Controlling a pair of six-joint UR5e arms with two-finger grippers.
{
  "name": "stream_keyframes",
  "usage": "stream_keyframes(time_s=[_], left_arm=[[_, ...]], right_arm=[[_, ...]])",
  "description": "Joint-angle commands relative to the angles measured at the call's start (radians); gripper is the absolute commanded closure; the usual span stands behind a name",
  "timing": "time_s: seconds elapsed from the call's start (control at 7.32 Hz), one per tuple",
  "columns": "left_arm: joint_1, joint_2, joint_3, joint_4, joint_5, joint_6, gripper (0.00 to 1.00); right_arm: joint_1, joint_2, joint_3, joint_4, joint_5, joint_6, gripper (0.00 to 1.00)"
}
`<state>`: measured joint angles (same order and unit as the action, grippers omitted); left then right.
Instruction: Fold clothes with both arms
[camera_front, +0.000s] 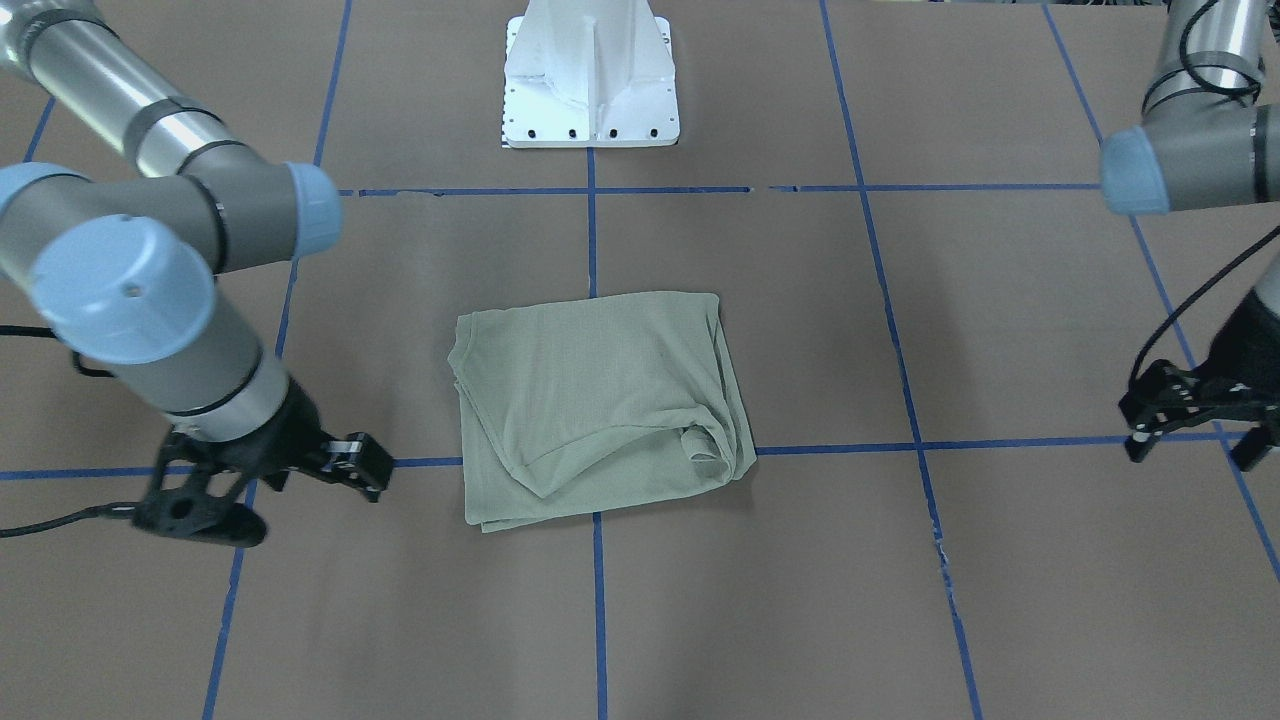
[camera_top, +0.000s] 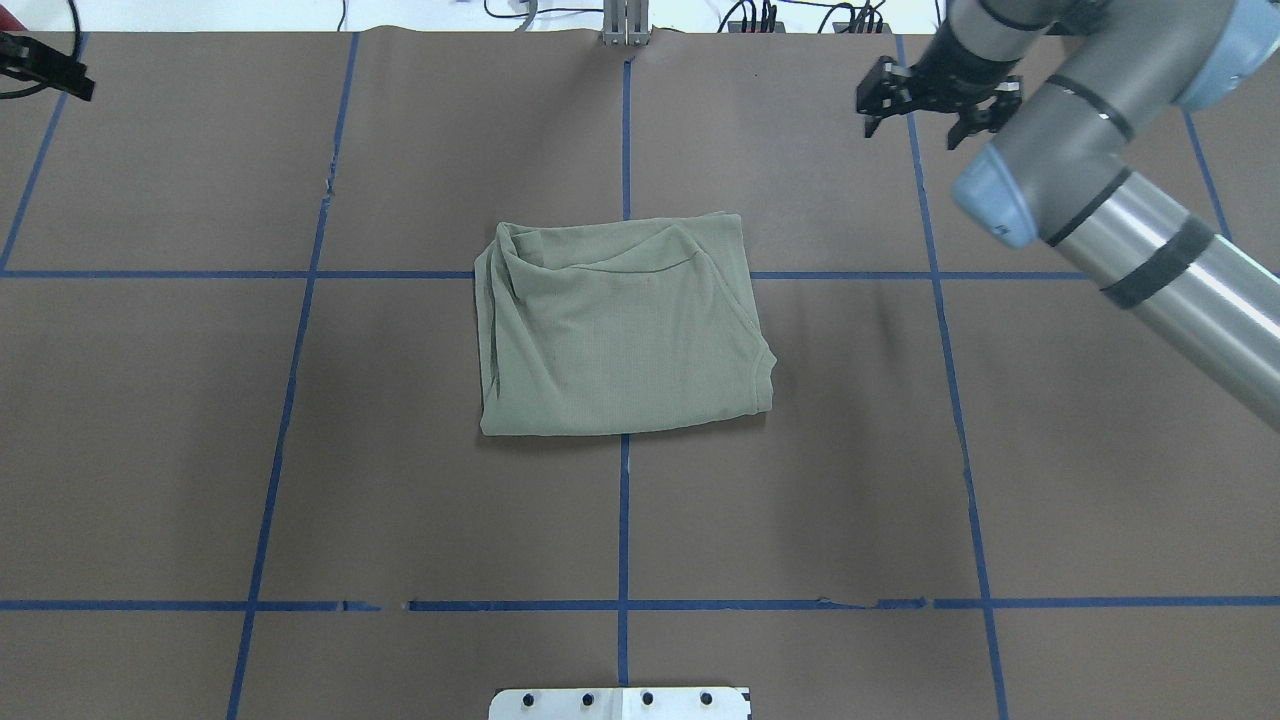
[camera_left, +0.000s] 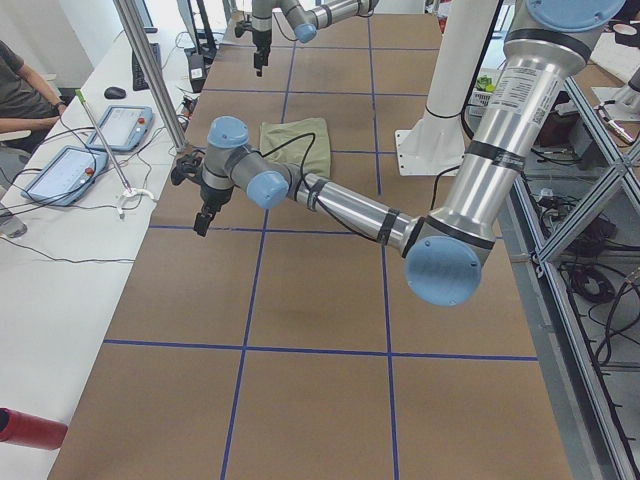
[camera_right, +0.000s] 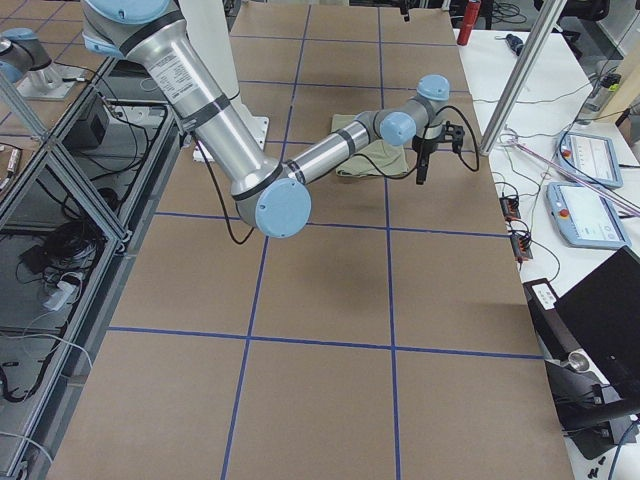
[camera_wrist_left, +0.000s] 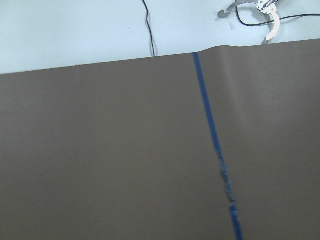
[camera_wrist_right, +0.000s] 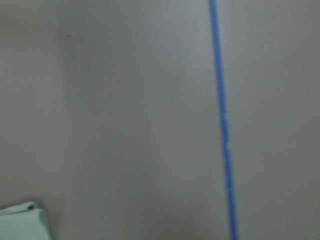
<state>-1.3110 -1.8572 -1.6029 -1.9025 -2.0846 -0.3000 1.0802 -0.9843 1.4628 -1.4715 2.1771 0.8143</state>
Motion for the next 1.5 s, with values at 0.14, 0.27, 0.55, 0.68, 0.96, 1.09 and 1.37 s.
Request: stream_keyframes(time_s=[0.14,0.27,0.55,0.68,0.96,1.09,1.37], left_arm=[[-0.156,0.160,-0.014,0.002,-0.029,0.365,0.00],[-0.174,0.186,-0.009,-0.003,-0.096,0.372,0.00],[-0.175,0.234,-0.011,-0.021,-0.201,0.358,0.00],[-0.192,0.237,0.001,-0.026,-0.198,0.360,0.00],[-0.198,0.271,0.061,-0.006,-0.169,0.355,0.00],[-0.203,0.292,0.048,0.082,-0.170,0.357,0.00],[-0.203,0.294,-0.069,0.315,-0.172,0.357,0.00]], right_arm=[[0.200,-0.239,0.030,0.000,0.122,-0.457,0.00],[0.246,-0.310,0.033,0.003,0.147,-0.577,0.00],[0.305,-0.379,0.045,0.042,0.179,-0.609,0.00],[0.308,-0.401,0.047,0.066,0.168,-0.618,0.00],[0.323,-0.473,0.050,0.066,0.135,-0.607,0.00],[0.330,-0.479,0.045,0.056,0.136,-0.604,0.00],[0.371,-0.502,0.045,0.054,0.141,-0.604,0.00]])
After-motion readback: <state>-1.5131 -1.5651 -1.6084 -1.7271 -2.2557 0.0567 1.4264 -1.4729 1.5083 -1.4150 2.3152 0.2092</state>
